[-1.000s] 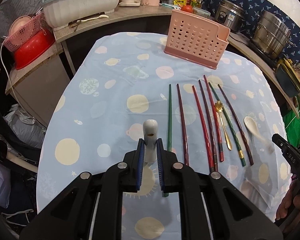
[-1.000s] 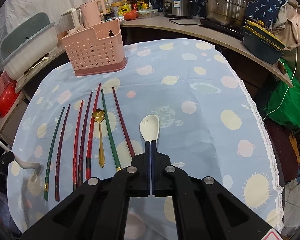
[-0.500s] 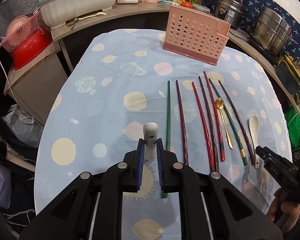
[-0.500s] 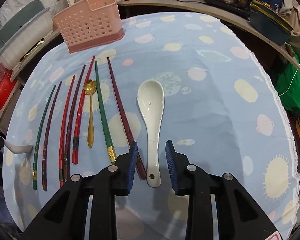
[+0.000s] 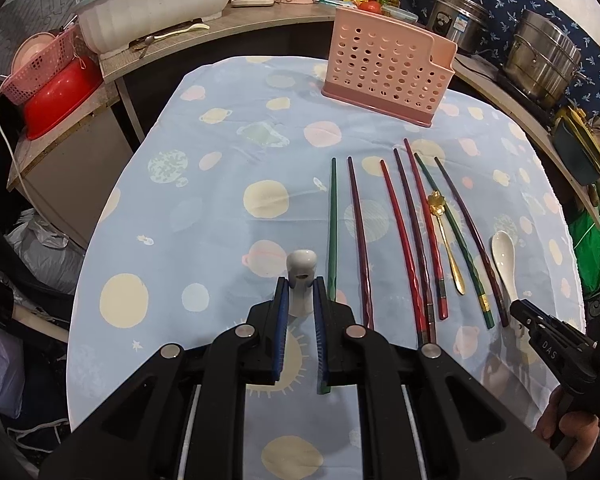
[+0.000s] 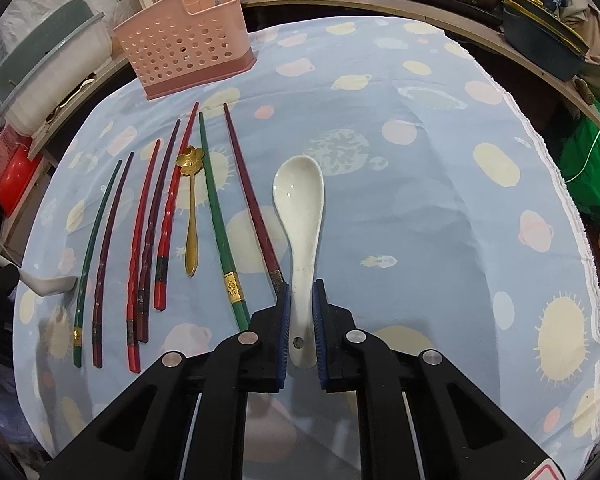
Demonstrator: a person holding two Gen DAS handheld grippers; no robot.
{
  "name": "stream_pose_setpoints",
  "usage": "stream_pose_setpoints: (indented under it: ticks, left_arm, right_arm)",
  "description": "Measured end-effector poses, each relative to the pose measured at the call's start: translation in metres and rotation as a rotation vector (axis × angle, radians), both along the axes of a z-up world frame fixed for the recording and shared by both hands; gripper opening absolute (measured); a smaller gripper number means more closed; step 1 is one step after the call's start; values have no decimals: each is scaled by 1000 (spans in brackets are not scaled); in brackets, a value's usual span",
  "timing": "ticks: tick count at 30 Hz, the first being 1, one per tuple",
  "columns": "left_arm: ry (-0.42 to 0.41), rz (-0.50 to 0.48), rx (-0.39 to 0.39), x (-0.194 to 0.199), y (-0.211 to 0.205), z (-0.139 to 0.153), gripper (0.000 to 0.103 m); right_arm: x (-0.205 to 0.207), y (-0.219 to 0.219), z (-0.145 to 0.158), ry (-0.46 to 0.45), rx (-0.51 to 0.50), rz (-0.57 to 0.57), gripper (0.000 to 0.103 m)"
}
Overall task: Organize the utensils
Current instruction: 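Grasp the plain white spoon handle with the right gripper while the left lifts the floral spoon, then carry both spoons to the pink holder and release them into its compartments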
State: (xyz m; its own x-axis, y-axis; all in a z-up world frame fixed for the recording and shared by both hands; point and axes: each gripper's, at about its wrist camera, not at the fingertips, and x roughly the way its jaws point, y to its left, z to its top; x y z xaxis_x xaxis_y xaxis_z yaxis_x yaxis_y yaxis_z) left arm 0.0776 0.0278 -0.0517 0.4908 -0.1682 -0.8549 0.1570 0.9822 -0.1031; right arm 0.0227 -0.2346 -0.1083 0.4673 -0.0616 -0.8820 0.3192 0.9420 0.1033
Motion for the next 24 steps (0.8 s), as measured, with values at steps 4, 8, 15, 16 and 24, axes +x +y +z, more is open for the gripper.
stream_pose_setpoints:
  ticks: [4,8,15,16,24]
  left_arm:
    - [-18,-6,-6,-3,-1,7,12]
    - [-40,-7,-9,-3,-1,15,12]
    - [-66,-8,-8,1,-1,26,12]
    - [-69,-9,-10,2,0,27,12]
    - [-95,-13,-20,10,1,39,12]
  right_arm:
    - [-1,2,13,-20,-23,10,6]
    - [1,0,23,-40,-29,11,5]
    - [5,-1,33,-65,-41,15,5]
    - [6,0,36,-71,-44,18,5]
    - [15,3,62,-119,-71,37,5]
